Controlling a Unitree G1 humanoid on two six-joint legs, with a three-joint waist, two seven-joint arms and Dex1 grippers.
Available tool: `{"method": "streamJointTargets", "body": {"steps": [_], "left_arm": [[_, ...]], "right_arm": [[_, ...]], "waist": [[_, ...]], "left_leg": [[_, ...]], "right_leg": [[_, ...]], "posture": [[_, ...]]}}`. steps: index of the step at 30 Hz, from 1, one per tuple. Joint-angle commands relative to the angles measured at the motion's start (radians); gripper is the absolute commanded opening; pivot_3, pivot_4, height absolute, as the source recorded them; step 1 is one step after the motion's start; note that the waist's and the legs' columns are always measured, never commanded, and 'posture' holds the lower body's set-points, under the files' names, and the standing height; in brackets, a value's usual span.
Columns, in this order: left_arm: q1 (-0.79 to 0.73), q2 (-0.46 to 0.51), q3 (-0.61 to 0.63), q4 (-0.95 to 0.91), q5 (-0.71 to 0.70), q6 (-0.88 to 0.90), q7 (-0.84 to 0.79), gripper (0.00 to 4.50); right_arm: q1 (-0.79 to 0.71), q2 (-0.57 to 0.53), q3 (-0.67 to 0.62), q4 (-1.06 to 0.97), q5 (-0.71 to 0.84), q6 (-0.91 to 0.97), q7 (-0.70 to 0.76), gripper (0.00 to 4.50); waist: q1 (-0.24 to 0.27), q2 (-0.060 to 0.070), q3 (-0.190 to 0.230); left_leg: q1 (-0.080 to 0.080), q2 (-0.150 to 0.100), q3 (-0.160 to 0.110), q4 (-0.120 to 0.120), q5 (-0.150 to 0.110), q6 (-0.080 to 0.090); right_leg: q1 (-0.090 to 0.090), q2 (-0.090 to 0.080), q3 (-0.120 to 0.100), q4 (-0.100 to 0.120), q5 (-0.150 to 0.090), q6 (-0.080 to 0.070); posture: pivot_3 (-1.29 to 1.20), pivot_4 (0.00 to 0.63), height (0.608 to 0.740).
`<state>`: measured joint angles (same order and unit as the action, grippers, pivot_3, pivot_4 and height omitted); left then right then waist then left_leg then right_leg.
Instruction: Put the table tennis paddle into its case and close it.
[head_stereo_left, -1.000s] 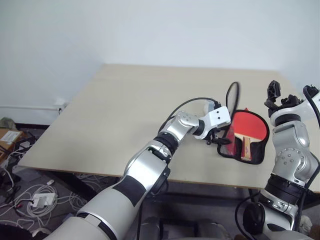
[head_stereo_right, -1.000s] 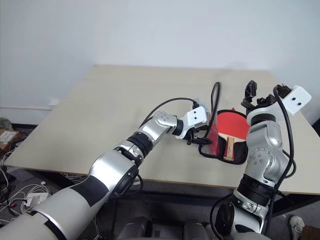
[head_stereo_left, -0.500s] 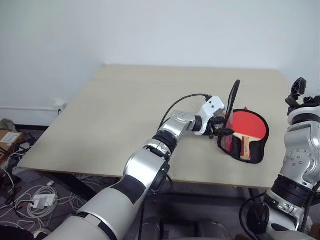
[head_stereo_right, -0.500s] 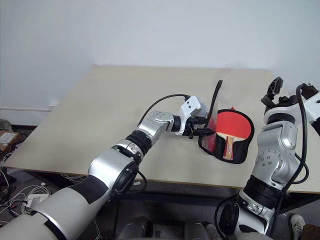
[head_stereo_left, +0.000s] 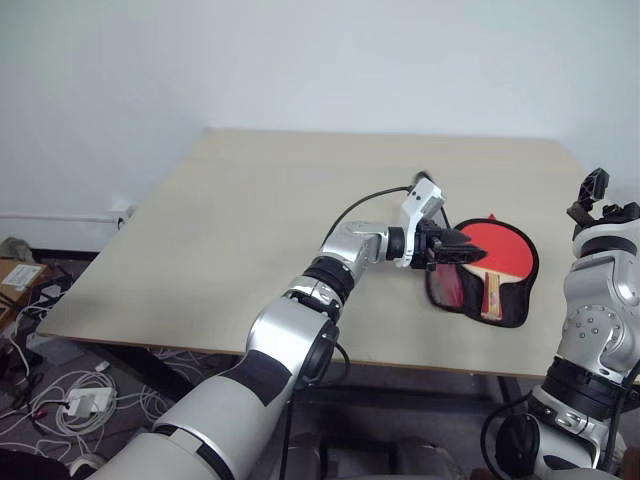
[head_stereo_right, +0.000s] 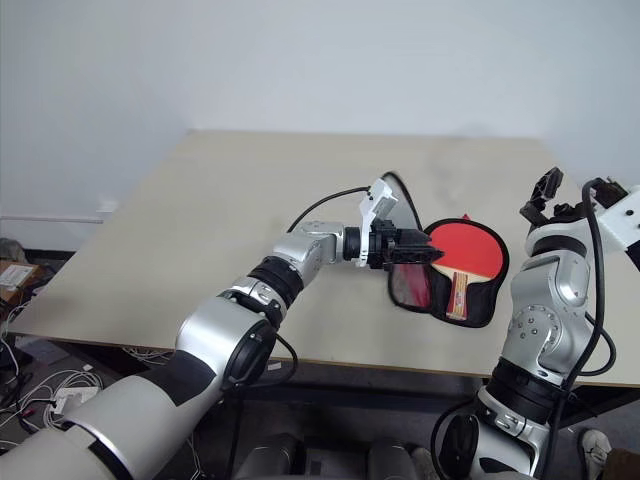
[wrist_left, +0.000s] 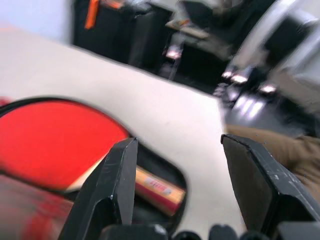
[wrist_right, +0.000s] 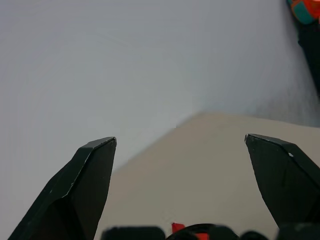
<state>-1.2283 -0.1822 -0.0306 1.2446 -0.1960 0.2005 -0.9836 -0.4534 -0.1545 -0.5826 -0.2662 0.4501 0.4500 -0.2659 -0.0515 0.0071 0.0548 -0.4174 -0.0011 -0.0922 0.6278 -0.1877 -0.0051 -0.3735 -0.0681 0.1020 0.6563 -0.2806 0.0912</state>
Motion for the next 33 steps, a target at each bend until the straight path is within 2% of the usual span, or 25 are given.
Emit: {"method": "streamJointTargets", "body": {"steps": [1, 4, 7, 11, 14, 20, 24, 30, 33], "left_arm": [[0.050, -0.308, -0.007, 0.014, 0.005, -0.038, 0.068, 2.79], [0.038, -0.323, -0.004, -0.003, -0.022, -0.030, 0.038, 2.79], [0.014, -0.274, 0.018, -0.042, -0.075, 0.015, -0.037, 2.79], [0.012, -0.167, 0.019, -0.072, -0.081, 0.039, -0.059, 2.79], [0.011, 0.005, 0.046, -0.069, -0.064, 0.045, -0.018, 2.79], [-0.006, 0.146, 0.075, -0.045, -0.029, 0.054, 0.057, 2.79], [0.007, 0.247, 0.009, -0.045, 0.070, 0.018, 0.045, 2.79], [0.066, 0.337, -0.125, -0.067, 0.218, -0.031, -0.055, 2.79], [0.090, 0.368, -0.140, -0.074, 0.239, -0.020, -0.103, 2.79]], "right_arm": [[0.002, -0.022, 0.002, -0.060, -0.004, -0.024, -0.012, 4.48], [0.019, -0.024, -0.006, -0.094, -0.003, -0.019, -0.026, 4.48], [0.039, -0.022, -0.016, -0.114, 0.009, -0.016, -0.036, 4.48], [0.059, -0.023, -0.017, -0.103, 0.006, -0.022, -0.033, 4.48], [0.044, -0.020, 0.001, -0.076, 0.012, -0.013, -0.029, 4.48], [0.047, -0.028, 0.053, -0.045, -0.002, 0.023, -0.012, 4.48], [0.056, -0.017, 0.081, -0.046, 0.003, 0.035, -0.005, 4.48], [0.067, -0.012, 0.100, -0.043, 0.044, 0.076, 0.015, 4.48], [0.074, -0.036, 0.169, -0.063, 0.064, 0.151, 0.073, 4.48]], "waist": [[0.001, 0.000, 0.000], [0.001, 0.001, 0.000], [0.001, 0.001, 0.000], [0.001, 0.001, 0.000], [-0.001, 0.002, 0.001], [-0.003, 0.004, 0.002], [0.000, 0.003, 0.002], [0.001, 0.003, 0.002], [-0.002, 0.002, 0.003]], "left_leg": [[0.000, 0.000, 0.000, 0.000, 0.000, 0.000], [0.000, 0.000, 0.000, 0.000, 0.000, 0.000], [0.000, 0.000, 0.001, 0.000, 0.000, 0.000], [0.000, 0.000, 0.000, 0.000, 0.000, 0.000], [0.000, 0.000, 0.001, 0.000, 0.000, 0.000], [0.001, 0.000, 0.002, -0.001, 0.000, 0.000], [0.001, 0.000, 0.002, -0.001, 0.000, 0.000], [0.001, -0.001, 0.002, -0.001, 0.000, 0.000], [0.001, 0.000, 0.001, -0.001, 0.000, 0.000]], "right_leg": [[0.000, 0.000, 0.000, 0.000, 0.000, 0.000], [0.000, 0.000, 0.000, 0.000, 0.000, 0.000], [0.000, 0.000, 0.000, 0.000, 0.000, 0.000], [0.000, 0.000, 0.000, 0.000, 0.000, 0.000], [0.000, 0.000, 0.001, -0.001, 0.000, 0.000], [-0.001, 0.001, 0.003, 0.000, 0.000, 0.000], [0.000, 0.000, 0.003, 0.000, 0.000, 0.000], [0.001, 0.000, 0.002, 0.000, 0.000, 0.000], [0.000, 0.000, 0.002, 0.000, 0.000, 0.000]], "posture": [[0.00, 0.000, 0.740], [0.00, 0.000, 0.740], [0.00, 0.000, 0.740], [0.00, 0.000, 0.740], [0.00, 0.000, 0.740], [0.00, 0.000, 0.740], [0.00, 0.000, 0.740], [0.00, 0.000, 0.740], [0.00, 0.000, 0.740]]}}
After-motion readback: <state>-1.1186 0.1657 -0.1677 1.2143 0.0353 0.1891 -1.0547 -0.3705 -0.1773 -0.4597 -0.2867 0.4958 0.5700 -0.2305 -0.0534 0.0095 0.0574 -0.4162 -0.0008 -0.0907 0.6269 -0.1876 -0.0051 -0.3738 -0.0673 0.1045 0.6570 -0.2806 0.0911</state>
